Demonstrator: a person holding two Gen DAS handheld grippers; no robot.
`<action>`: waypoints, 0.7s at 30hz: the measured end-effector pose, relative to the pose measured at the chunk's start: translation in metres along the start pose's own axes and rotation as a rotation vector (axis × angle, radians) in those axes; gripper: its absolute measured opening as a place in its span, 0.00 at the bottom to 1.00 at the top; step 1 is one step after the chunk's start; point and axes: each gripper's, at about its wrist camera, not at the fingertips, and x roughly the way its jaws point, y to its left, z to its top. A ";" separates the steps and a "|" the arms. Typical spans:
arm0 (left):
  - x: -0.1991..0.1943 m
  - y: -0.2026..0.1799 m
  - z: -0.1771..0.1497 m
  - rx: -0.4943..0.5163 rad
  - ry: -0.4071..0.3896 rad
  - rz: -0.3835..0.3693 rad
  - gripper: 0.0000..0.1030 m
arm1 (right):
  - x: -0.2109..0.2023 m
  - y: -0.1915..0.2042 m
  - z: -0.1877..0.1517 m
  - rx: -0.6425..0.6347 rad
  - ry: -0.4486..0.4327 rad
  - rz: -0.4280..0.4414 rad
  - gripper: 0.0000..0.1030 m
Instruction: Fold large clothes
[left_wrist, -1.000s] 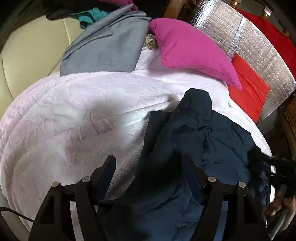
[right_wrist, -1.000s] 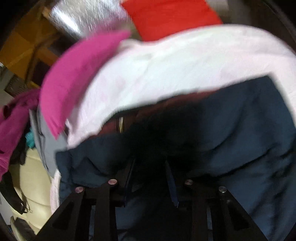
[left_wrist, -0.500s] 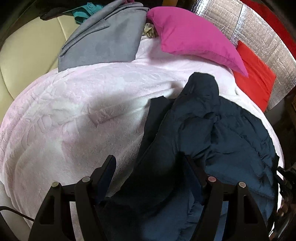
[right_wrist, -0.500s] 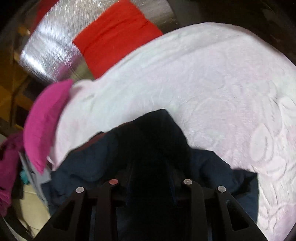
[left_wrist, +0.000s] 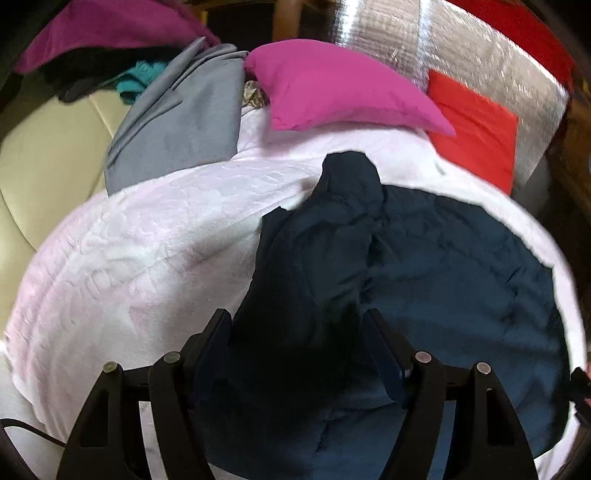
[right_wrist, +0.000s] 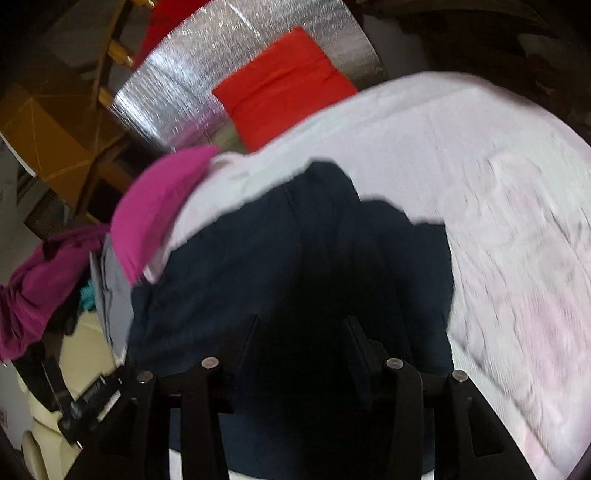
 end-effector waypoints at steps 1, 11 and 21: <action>0.005 -0.001 -0.001 0.016 0.017 0.023 0.72 | 0.005 -0.004 -0.003 -0.001 0.016 -0.011 0.46; -0.010 -0.002 -0.002 0.032 -0.040 -0.014 0.77 | 0.002 -0.011 -0.005 -0.020 0.004 0.069 0.41; -0.016 -0.067 -0.031 0.259 -0.043 -0.109 0.77 | 0.019 0.040 -0.025 -0.128 0.072 0.170 0.41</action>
